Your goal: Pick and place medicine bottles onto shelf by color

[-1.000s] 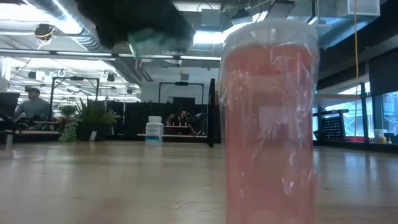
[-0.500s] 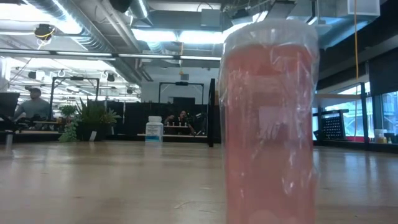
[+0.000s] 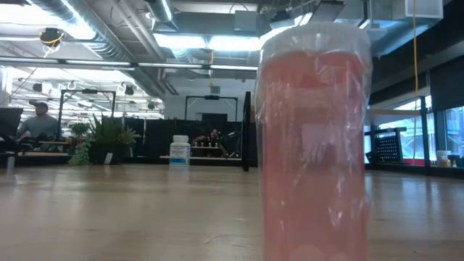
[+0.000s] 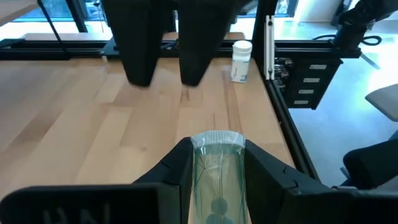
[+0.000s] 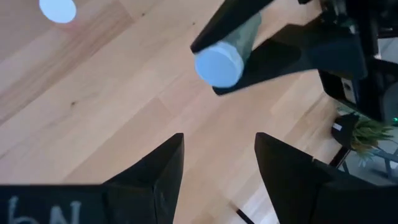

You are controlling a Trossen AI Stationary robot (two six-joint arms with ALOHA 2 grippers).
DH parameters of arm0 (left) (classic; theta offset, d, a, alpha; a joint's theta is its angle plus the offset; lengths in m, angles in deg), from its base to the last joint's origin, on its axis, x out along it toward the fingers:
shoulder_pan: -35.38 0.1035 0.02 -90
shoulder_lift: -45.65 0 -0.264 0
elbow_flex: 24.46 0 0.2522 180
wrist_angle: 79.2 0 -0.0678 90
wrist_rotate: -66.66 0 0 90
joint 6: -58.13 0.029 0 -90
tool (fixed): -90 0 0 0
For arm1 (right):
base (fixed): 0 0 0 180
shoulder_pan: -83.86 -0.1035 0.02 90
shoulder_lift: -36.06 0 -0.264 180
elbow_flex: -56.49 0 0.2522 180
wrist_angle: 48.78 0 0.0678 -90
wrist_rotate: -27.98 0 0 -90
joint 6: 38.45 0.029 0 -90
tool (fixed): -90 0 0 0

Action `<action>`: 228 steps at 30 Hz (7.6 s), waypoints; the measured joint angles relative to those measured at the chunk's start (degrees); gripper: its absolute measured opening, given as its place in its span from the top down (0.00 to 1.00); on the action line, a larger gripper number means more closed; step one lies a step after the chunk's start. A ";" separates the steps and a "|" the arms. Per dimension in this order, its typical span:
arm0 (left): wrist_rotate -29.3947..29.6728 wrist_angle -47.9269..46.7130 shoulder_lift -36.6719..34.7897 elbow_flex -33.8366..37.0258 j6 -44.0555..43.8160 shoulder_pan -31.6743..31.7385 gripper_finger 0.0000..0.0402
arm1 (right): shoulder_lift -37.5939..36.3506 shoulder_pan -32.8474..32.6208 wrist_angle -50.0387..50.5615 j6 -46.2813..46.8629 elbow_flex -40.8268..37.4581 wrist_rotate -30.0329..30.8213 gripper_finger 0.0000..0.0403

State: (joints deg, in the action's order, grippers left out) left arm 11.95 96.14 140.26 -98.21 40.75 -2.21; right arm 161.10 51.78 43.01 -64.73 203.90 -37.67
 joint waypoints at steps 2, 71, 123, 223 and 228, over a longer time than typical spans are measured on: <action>-0.04 0.09 0.00 0.00 0.02 0.04 0.76 | 0.49 0.00 -0.97 -0.11 0.00 0.01 0.50; 13.42 -7.59 -2.82 -0.02 10.98 5.22 0.76 | -13.36 5.09 12.02 17.07 0.44 -10.47 0.50; -26.37 53.64 -4.66 20.52 25.01 22.71 0.76 | -42.75 3.15 -26.83 24.23 -50.66 13.66 0.50; -34.81 63.07 35.63 4.39 6.14 33.07 0.71 | -42.71 3.17 -27.68 24.51 -50.58 13.00 0.50; -34.29 58.47 35.63 4.42 1.35 33.09 0.71 | -42.71 3.16 -27.69 24.52 -50.58 13.01 0.50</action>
State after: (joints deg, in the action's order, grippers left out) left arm -22.34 154.61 175.88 -93.79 42.09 30.88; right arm 118.39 54.94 15.32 -40.21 153.32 -24.65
